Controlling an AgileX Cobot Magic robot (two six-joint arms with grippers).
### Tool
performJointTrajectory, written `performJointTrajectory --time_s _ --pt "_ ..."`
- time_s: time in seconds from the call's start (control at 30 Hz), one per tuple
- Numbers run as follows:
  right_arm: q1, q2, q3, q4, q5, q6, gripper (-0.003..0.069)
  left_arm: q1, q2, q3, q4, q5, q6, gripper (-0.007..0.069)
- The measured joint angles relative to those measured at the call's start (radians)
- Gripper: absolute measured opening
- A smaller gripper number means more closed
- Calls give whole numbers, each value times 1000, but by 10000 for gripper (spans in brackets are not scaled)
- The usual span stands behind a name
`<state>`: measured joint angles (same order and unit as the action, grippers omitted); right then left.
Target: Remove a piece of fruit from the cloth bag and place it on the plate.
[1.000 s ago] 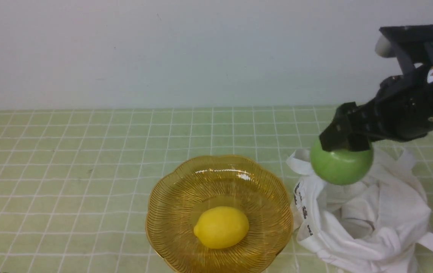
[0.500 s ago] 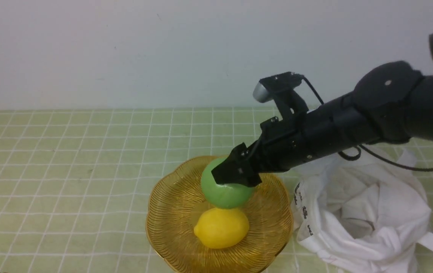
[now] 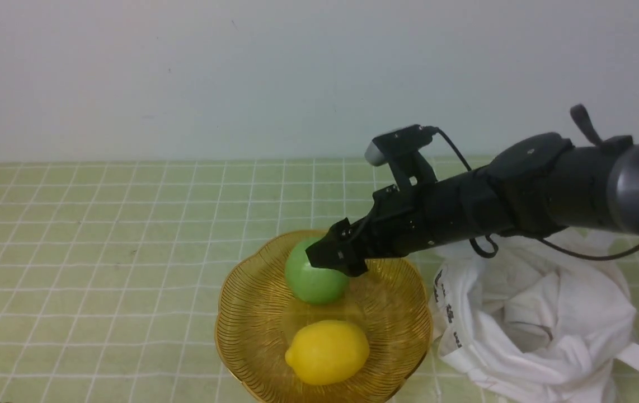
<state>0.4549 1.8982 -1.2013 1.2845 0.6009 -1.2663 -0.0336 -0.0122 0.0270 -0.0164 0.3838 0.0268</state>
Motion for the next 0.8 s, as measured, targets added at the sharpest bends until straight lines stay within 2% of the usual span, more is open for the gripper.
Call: performJointTrajectory --time_s 0.13,0.23,0.3,0.33,0.43,0.53,0.57,0.63,0.67,0.7,0.8 --pt "0 -7 -1 -51 -13 -1 691 0 0 0 0 0 0 -8" --pt "0 -57 -1 -162 -12 30 689 0 0 0 0 0 0 -8" --pt "0 -95 -1 -222 -10 65 681 0 0 0 0 0 0 -8" --pt "0 -155 -1 -310 1 116 657 0 0 0 0 0 0 -8" --pt "0 -237 -1 -425 25 221 606 0 0 0 0 0 0 -8" --pt "0 -384 -1 -624 83 404 489 0 0 0 0 0 0 -8" --pt "0 -392 -1 -635 87 415 482 0 0 0 0 0 0 -8" --pt "0 -483 -1 -766 135 544 398 0 0 0 0 0 0 -8" --pt "0 -508 -1 -790 145 564 382 0 0 0 0 0 0 -8" --pt "0 -580 -1 -917 202 658 302 0 0 0 0 0 0 -8" --pt "0 -681 -1 -1063 291 789 206 0 0 0 0 0 0 -8"
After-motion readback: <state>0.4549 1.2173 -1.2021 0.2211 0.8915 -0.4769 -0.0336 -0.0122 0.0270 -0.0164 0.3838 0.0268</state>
